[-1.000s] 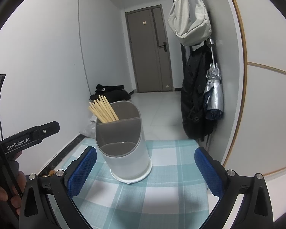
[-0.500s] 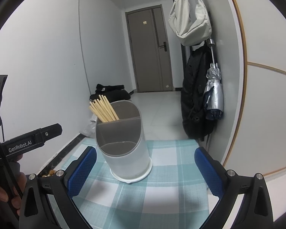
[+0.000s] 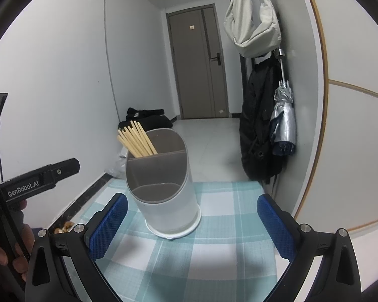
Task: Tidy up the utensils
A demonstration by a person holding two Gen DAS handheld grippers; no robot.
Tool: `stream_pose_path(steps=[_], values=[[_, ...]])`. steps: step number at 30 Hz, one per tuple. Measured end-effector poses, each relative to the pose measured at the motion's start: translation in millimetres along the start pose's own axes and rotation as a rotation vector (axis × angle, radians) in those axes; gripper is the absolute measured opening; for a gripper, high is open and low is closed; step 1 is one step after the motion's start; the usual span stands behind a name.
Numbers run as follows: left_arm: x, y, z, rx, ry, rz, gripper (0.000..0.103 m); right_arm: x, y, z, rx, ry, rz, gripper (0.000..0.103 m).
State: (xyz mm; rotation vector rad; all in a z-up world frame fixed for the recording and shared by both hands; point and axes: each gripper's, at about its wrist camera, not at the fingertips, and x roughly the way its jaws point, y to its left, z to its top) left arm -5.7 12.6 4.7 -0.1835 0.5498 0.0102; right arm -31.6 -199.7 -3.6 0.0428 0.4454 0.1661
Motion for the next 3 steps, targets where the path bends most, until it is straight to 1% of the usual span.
stream_pose_path(steps=[3], values=[[-0.4, 0.6, 0.7, 0.002, -0.006, 0.007, 0.100, 2.8, -0.4, -2.6, 0.000, 0.012, -0.003, 0.103]])
